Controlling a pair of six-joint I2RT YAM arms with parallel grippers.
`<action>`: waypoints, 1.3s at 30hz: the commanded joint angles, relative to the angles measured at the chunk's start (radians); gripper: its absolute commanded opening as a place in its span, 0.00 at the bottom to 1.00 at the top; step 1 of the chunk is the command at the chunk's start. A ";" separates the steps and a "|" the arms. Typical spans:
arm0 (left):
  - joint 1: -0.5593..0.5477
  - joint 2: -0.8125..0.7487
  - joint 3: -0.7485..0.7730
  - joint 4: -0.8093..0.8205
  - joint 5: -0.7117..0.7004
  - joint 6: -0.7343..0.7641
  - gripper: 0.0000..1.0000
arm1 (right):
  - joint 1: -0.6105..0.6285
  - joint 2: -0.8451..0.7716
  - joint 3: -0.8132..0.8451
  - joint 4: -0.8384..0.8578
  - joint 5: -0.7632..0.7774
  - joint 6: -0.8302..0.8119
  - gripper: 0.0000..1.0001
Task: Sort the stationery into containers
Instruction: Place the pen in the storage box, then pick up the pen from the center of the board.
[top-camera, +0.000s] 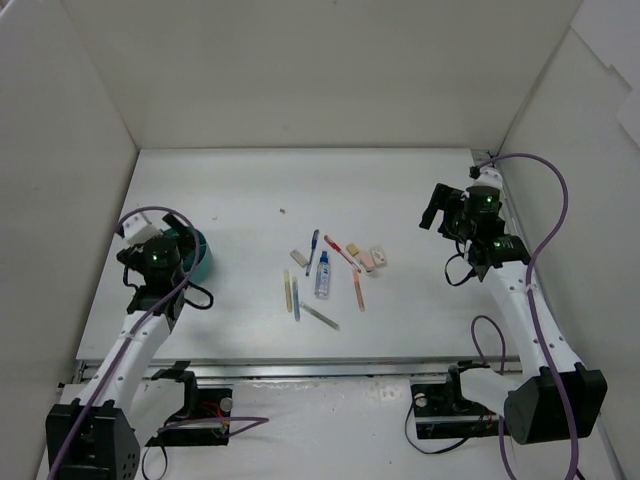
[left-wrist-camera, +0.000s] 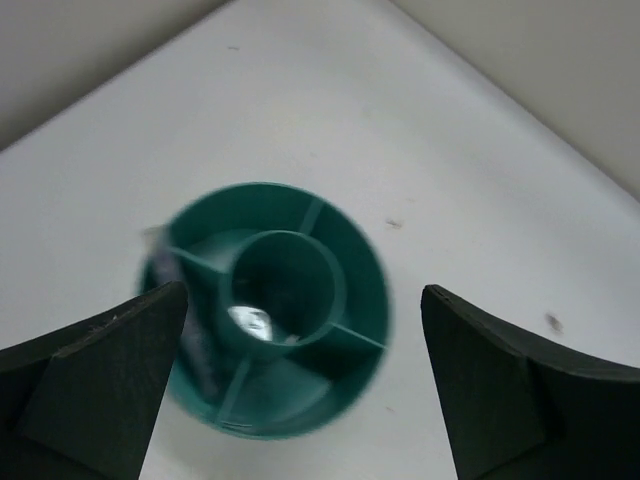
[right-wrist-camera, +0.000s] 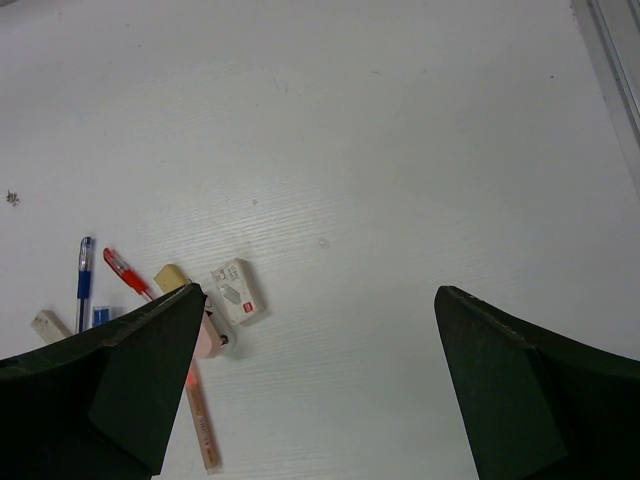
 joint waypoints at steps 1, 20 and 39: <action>-0.076 0.038 0.182 -0.003 0.311 0.141 1.00 | -0.004 -0.038 0.002 0.055 -0.009 0.007 0.98; -0.479 0.603 0.558 -0.376 0.495 0.060 1.00 | 0.017 0.090 -0.008 0.052 -0.117 0.098 0.98; -0.529 0.812 0.568 -0.468 0.326 -0.109 0.75 | 0.071 0.199 0.013 0.018 0.047 0.119 0.98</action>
